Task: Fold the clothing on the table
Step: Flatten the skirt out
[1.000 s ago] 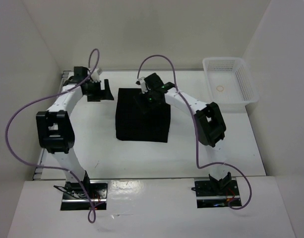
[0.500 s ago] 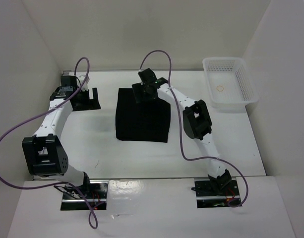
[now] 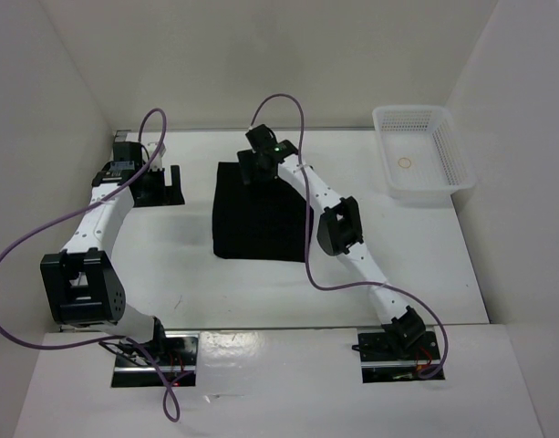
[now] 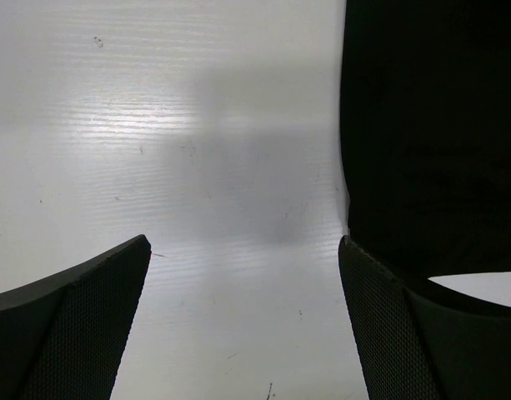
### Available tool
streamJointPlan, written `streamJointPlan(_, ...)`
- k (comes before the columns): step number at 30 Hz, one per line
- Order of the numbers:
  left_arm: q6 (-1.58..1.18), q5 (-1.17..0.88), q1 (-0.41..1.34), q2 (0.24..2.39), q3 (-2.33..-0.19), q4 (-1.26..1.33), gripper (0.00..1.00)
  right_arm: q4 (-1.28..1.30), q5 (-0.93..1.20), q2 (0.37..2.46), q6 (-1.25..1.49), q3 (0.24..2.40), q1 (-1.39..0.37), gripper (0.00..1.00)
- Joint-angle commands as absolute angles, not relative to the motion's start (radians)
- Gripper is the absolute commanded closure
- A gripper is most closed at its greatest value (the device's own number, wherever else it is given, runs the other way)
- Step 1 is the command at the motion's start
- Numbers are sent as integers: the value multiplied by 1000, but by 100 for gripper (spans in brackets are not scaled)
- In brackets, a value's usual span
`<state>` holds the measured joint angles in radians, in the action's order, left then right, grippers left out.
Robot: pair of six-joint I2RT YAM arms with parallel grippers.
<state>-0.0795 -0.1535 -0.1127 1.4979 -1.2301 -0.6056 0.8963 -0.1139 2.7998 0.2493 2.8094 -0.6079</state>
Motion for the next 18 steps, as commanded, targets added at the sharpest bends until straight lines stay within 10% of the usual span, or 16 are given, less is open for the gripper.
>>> streamJointPlan(1, -69, -160, -117, 1468, -1230, -597, 1, 1023, -120, 2803, 262, 2872, -624, 4)
streamJointPlan(18, -60, -169, -117, 1477, -1230, -606, 1, 684, -75, 2424, 299, 2001, -643, 4)
